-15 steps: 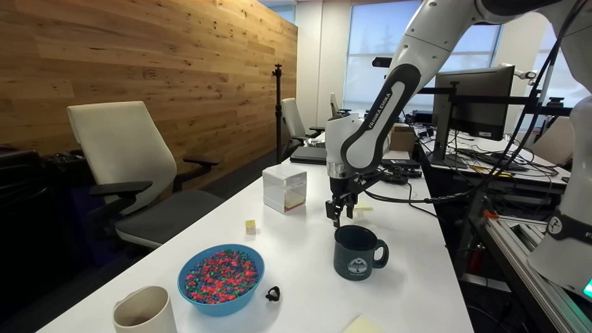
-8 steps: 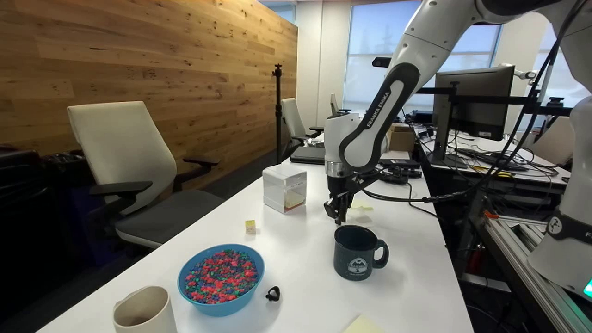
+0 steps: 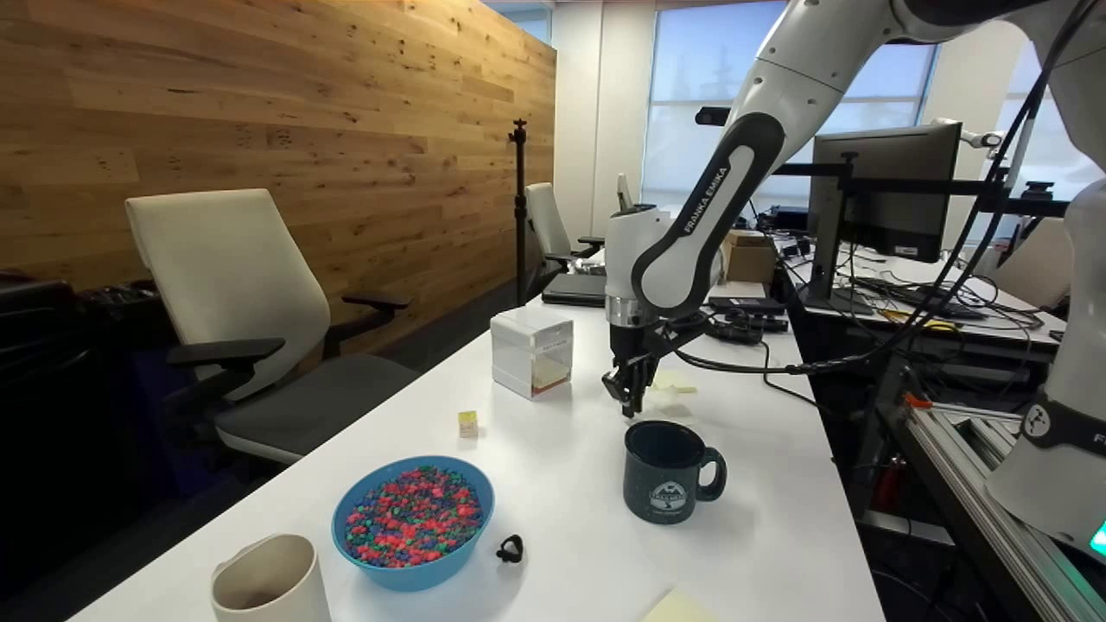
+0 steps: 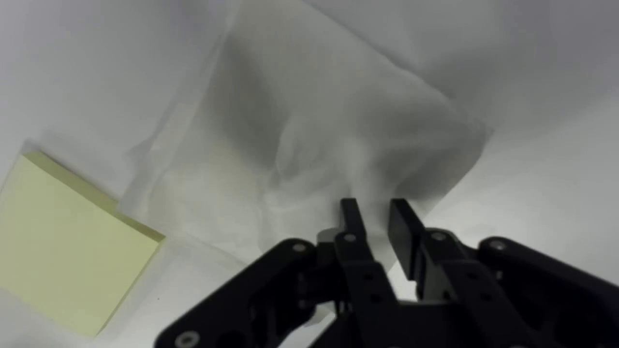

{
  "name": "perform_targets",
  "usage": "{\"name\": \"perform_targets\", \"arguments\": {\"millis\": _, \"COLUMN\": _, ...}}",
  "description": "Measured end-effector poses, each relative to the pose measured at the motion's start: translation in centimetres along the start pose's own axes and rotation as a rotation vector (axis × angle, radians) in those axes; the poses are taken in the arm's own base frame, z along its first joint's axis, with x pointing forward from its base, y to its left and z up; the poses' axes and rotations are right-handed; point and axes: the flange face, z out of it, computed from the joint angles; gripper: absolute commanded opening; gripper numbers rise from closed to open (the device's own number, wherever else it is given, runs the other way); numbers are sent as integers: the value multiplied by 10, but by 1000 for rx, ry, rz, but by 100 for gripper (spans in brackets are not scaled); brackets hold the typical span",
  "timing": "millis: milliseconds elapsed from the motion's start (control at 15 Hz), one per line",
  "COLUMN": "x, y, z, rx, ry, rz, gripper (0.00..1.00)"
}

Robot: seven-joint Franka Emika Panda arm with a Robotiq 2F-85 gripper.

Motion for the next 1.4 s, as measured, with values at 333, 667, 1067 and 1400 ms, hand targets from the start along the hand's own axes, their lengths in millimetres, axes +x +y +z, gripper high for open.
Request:
{"name": "perform_targets", "arguments": {"millis": 333, "x": 0, "y": 0, "z": -34, "rx": 35, "ry": 41, "rz": 15, "gripper": 88}}
{"name": "perform_targets", "arguments": {"millis": 667, "x": -5, "y": 5, "z": -50, "rx": 44, "ry": 55, "rz": 22, "gripper": 100}}
{"name": "perform_targets", "arguments": {"millis": 1067, "x": -9, "y": 8, "z": -46, "rx": 36, "ry": 49, "rz": 28, "gripper": 100}}
{"name": "perform_targets", "arguments": {"millis": 1400, "x": -7, "y": 47, "z": -37, "rx": 6, "ry": 44, "rz": 89, "gripper": 100}}
